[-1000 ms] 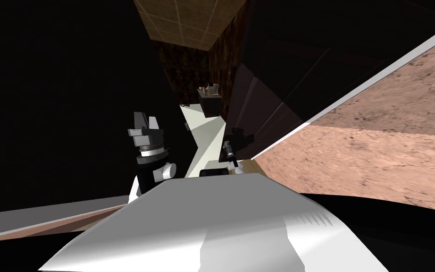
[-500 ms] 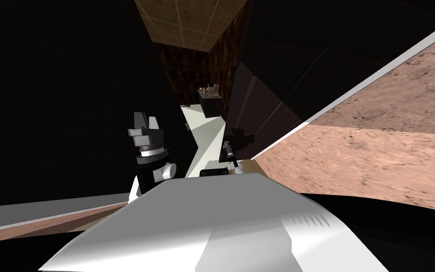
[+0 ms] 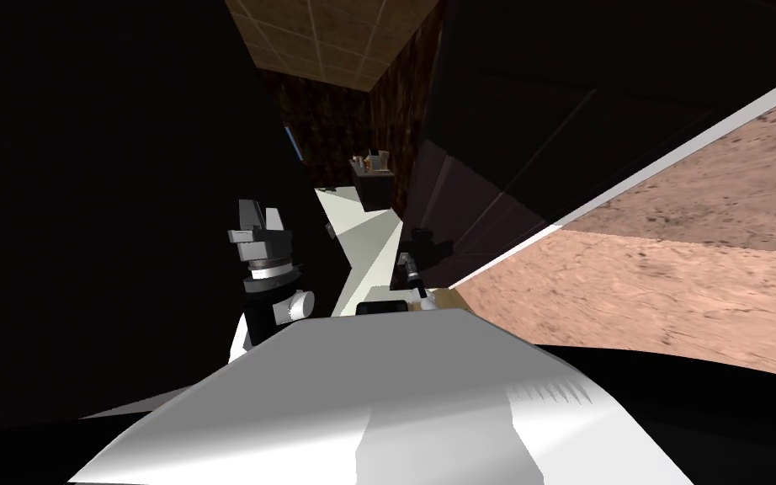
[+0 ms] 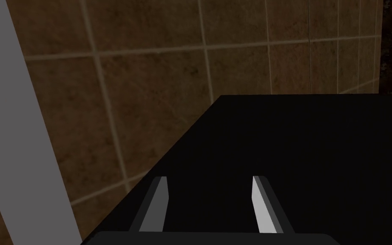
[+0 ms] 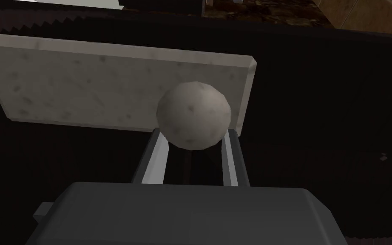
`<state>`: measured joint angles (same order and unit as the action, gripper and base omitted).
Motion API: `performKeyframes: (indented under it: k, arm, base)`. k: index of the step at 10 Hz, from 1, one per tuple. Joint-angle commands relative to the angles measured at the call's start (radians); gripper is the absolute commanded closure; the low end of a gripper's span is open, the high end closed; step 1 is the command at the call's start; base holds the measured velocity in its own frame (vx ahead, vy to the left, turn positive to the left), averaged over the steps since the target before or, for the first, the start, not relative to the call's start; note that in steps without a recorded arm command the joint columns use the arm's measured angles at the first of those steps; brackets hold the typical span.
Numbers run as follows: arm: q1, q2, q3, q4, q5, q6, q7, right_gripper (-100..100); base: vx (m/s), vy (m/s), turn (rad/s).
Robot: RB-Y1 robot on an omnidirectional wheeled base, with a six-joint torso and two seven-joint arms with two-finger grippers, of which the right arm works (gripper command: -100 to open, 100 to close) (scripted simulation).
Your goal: Push the door open
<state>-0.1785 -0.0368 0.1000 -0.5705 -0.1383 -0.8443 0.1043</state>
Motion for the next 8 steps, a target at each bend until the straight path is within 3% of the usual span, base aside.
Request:
performKeyframes:
  k: [1, 2, 3, 6, 8]
  arm:
    - [-0.014, -0.024, -0.024, 0.007, -0.019, -0.001, 0.008, 100]
    - [-0.014, -0.024, -0.024, 0.007, -0.019, -0.001, 0.008, 100]
    - [-0.027, -0.016, -0.025, 0.025, -0.022, -0.006, 0.004, -100]
    - [-0.031, -0.004, -0.028, 0.021, -0.027, 0.006, -0.001, -100]
    - [-0.035, 0.017, -0.030, 0.018, -0.032, 0.018, -0.005, -100]
  base:
    - [0.162, -0.019, -0.105]
    - [0.128, -0.004, -0.037]
    - [-0.109, 0.037, -0.071]
    - [-0.209, 0.085, -0.039]
    - [-0.221, 0.080, -0.051]
